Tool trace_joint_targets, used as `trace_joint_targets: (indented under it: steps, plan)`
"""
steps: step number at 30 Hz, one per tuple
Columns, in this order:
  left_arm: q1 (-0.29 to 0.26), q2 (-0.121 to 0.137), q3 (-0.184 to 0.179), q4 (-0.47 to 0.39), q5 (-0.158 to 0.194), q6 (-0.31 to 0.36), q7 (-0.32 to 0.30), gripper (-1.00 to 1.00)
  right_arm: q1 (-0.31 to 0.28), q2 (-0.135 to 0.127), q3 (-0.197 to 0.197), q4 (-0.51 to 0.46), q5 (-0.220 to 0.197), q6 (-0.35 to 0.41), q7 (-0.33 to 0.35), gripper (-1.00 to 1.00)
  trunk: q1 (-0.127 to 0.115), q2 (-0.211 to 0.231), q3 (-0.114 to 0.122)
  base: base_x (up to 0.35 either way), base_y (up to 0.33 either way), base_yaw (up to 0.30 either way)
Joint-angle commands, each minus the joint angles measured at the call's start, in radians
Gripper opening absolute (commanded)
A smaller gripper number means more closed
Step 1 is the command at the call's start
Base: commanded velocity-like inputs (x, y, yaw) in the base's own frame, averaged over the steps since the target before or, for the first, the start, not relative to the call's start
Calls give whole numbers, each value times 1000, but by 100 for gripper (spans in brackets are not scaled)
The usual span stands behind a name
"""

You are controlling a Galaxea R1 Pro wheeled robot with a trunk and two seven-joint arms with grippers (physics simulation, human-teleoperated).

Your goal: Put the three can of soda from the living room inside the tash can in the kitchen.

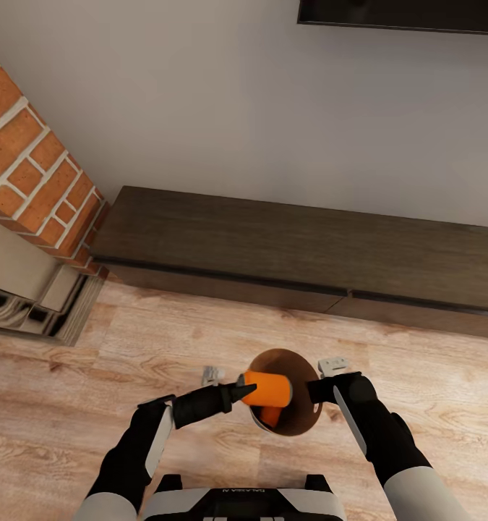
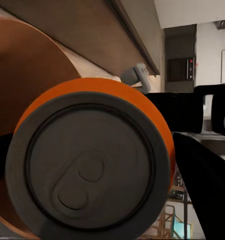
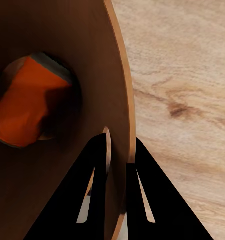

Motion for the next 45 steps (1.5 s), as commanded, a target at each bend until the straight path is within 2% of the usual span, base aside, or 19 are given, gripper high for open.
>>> trace_joint_targets:
  steps: [1, 10, 17, 21, 26, 27, 36, 38, 39, 40, 41, 42, 43, 44, 45]
  plan:
    - [0, 0, -10, 0, 1, 0, 9, -100, 0, 0, -1, 0, -22, 0, 13, -100, 0, 0, 0, 0, 0, 0]
    - [0, 0, -27, -2, 1, 0, 25, -100, 0, 4, 38, 0, -22, 0, 13, -100, 0, 0, 0, 0, 0, 0]
    - [0, 0, -30, -16, 1, 0, 63, -100, 0, 13, 40, 0, -22, 0, 13, -100, 0, 0, 0, 0, 0, 0]
    - [0, 0, -60, -19, 1, 0, 97, -100, 0, 15, 40, 0, -22, 0, 13, -100, 0, 0, 0, 0, 0, 0]
    - [0, 0, -70, -19, 1, 0, 118, -100, 0, 15, 40, 0, -22, 0, 13, -100, 0, 0, 0, 0, 0, 0]
    - [0, 0, -70, -20, 1, 0, 120, 100, 0, 16, 40, 0, -22, 0, 13, -100, 0, 0, 0, 0, 0, 0]
    - [0, 0, -71, -21, 1, 0, 116, 100, 0, 15, 40, 0, -22, 0, 13, -100, 0, 0, 0, 0, 0, 0]
    - [0, 0, -68, -30, 1, 1, 82, 100, 0, 15, 40, 0, -22, 0, 13, -100, 0, 0, 0, 0, 0, 0]
    - [0, 0, -65, -35, 1, 2, 28, 100, 0, 14, 40, 0, -22, 0, 13, -100, 0, 0, 0, 0, 0, 0]
    - [0, 0, -63, -36, 1, 2, -55, 100, 0, 14, 40, 0, -22, 0, 13, -100, 0, 0, 0, 0, 0, 0]
    - [0, 7, -62, -35, 0, 2, -105, 100, 0, 14, 40, 0, -22, 0, 14, -100, 0, 0, 0, 0, 0, 0]
    - [0, 47, -60, -34, -2, 3, -204, 100, 0, 13, 40, 0, -22, 0, 14, -100, 0, 0, 0, 0, 0, 0]
    - [0, 70, -60, -32, -3, 3, -247, 100, 0, 14, 40, 0, -22, 0, 15, -100, 0, 0, 0, 0, 0, 0]
    - [0, 123, -56, -19, -4, 2, -311, 100, 0, 14, 40, 0, -23, 1, 15, -100, 0, 0, 0, 0, 0, 0]
    - [0, 154, -52, -5, -5, 2, -333, 100, 0, 14, 40, 0, -23, 1, 15, -100, 0, 0, 0, 0, 0, 0]
